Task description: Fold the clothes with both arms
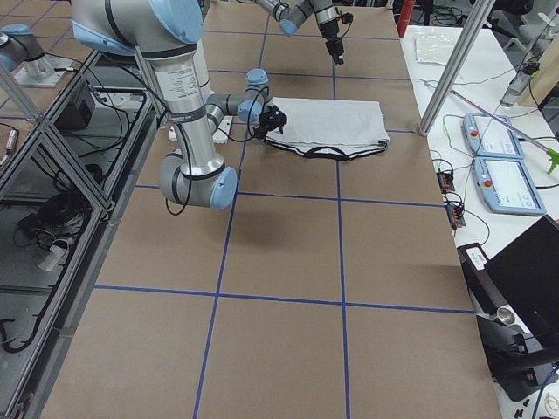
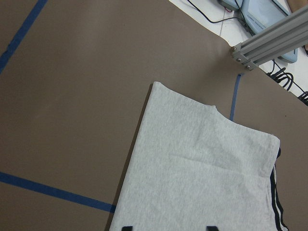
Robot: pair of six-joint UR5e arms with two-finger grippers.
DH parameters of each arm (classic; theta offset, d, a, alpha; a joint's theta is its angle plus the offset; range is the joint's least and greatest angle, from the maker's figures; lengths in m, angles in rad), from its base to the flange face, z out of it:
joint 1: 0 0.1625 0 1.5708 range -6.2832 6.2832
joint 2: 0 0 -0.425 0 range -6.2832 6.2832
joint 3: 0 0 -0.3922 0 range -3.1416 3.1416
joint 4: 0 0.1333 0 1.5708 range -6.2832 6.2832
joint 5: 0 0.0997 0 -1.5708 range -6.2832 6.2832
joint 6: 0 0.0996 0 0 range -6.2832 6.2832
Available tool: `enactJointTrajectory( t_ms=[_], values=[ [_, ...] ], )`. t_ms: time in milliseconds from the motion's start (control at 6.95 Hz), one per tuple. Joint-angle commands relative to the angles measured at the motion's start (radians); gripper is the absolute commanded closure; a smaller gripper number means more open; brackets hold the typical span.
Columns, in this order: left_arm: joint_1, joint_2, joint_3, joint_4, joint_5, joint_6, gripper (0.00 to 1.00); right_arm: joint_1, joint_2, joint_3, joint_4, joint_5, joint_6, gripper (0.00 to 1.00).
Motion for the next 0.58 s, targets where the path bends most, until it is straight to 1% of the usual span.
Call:
enactJointTrajectory(
  t_ms=[0, 432],
  values=[
    [0.000, 0.001, -0.002, -0.001, 0.000, 0.000, 0.41, 0.001, 0.003, 0.003, -0.003, 0.005, 0.002, 0.99],
    [0.000, -0.001, -0.002, 0.001, 0.000, 0.000, 0.41, 0.000, -0.003, 0.031, -0.013, 0.015, -0.001, 1.00]
  ],
)
